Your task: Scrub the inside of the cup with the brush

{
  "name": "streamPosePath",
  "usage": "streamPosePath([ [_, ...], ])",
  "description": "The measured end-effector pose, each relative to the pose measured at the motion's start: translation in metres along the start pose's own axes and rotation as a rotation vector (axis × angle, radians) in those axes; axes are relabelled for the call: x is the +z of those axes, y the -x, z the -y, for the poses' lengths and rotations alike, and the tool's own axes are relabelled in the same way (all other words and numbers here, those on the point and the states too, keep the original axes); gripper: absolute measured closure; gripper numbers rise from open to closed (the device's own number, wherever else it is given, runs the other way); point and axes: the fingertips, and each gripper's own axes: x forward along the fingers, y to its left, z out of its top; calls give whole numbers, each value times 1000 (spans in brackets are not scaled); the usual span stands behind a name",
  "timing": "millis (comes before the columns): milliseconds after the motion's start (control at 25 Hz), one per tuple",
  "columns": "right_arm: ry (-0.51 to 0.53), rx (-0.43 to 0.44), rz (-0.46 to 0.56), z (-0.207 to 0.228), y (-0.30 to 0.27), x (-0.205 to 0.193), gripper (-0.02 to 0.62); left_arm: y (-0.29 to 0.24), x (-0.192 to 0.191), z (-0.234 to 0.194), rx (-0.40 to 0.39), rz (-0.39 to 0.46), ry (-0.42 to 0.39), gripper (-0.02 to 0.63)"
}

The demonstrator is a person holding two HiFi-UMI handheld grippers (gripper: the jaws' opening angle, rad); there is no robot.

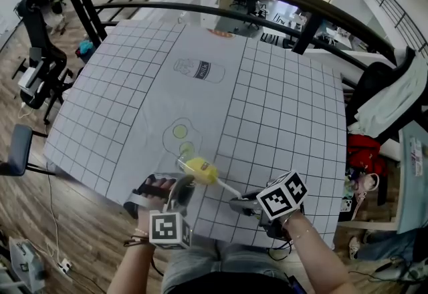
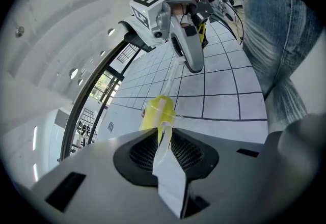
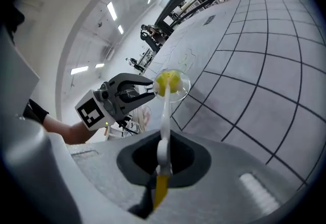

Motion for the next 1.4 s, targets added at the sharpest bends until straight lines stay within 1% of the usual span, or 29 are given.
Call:
streamPosePath([
  [240, -116, 107, 32, -5, -2, -1, 595, 2, 2, 0, -7, 6, 14, 515],
  [440, -158, 150, 44, -7, -4, -2, 595, 1, 0, 3, -11, 7, 7, 515],
  [560, -159, 152, 45, -6, -3, -2, 595, 1, 1, 2, -13, 5, 10, 515],
  [680, -127, 119, 42, -5, -3, -3, 595, 0, 0, 3, -13, 4, -2, 515],
  [1160, 114, -119, -1, 3, 1, -1, 595, 1, -2, 3, -16, 12, 17, 515],
  [1400, 224, -217, -12, 8, 4, 1, 595, 1, -1, 0, -20, 18, 27, 515],
])
